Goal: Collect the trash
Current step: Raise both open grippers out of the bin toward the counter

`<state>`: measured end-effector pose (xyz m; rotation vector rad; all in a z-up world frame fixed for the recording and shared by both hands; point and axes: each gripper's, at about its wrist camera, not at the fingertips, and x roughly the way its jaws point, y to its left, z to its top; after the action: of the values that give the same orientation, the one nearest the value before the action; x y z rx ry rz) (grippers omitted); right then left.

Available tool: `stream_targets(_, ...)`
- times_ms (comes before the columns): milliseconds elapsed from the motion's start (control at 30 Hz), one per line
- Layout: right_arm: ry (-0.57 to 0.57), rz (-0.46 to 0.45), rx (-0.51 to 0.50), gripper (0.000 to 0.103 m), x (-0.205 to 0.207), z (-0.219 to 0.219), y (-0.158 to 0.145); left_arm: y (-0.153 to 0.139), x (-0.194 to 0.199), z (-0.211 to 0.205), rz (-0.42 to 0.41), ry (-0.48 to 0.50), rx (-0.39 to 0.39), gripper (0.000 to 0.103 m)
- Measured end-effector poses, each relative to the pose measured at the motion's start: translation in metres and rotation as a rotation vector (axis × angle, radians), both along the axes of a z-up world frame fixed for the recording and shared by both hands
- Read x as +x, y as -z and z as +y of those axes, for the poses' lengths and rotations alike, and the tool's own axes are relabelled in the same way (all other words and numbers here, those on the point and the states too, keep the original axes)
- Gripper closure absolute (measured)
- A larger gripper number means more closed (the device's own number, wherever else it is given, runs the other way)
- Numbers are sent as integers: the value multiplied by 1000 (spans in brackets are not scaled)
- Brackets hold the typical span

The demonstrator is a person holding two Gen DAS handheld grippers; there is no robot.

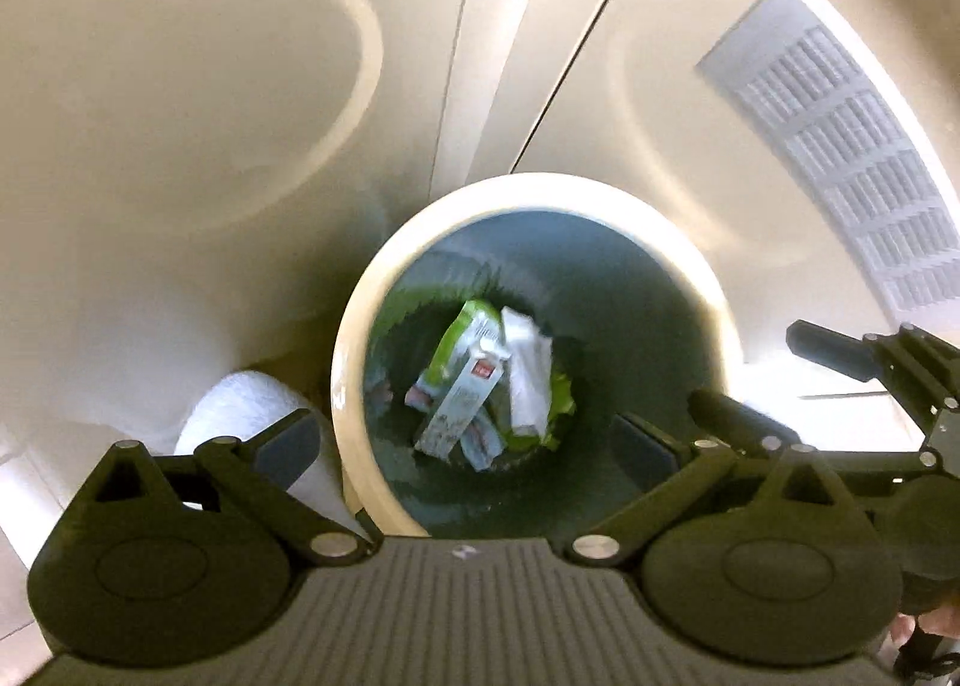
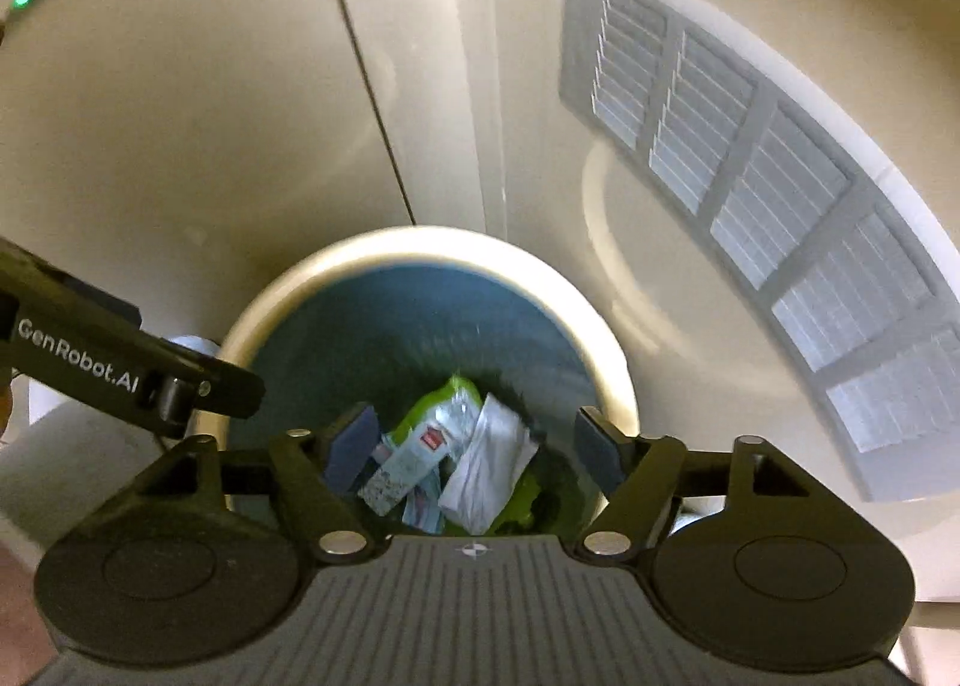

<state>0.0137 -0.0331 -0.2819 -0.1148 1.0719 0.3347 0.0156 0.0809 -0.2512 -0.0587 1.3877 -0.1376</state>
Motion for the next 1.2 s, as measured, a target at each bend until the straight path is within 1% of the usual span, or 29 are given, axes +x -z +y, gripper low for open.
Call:
stream_targets(133,-12,-67,1,21,-18,-9,-33,-27,-21,0,-79,14,-2,0)
stream_targets(233,-15,-120,-5,20,-34,-9,-45,-42,-32,-1,-119,25,-1,0)
stream_targets(333,-6,-162,0,18,-52,-14,-58,-58,-43,-1,-168,38,18,0)
stream_targets(433,-3,-217,-6,16,-71,-19,-71,-66,-56,-1,-220,49,30,0)
stream_targets(600,-15,-330,-25,11,-96,-22,-90,-90,-79,0,-356,53,62,0)
stream_targets(633,-21,-356,-32,9,-101,-22,-94,-96,-83,0,-383,54,68,0)
stream_targets(733,-33,-418,-58,6,-111,-21,-102,-112,-94,3,-447,51,84,0)
stream_targets(767,-29,-428,-63,6,-113,-22,-109,-116,-96,4,-462,49,87,0)
stream_targets(800,-25,-432,-66,6,-117,-26,-129,-120,-99,4,-476,48,89,0)
stream_targets(833,-21,-431,-63,6,-119,-28,-134,-123,-101,4,-488,47,91,0)
stream_targets(1000,1,-420,-44,6,-117,-34,-133,-132,-109,3,-524,53,99,0)
stream_targets(1033,6,-421,-40,6,-124,-36,-137,-136,-112,3,-532,54,102,0)
stream_targets(1200,24,-427,-30,5,-121,-35,-136,-145,-121,-1,-589,72,128,0)
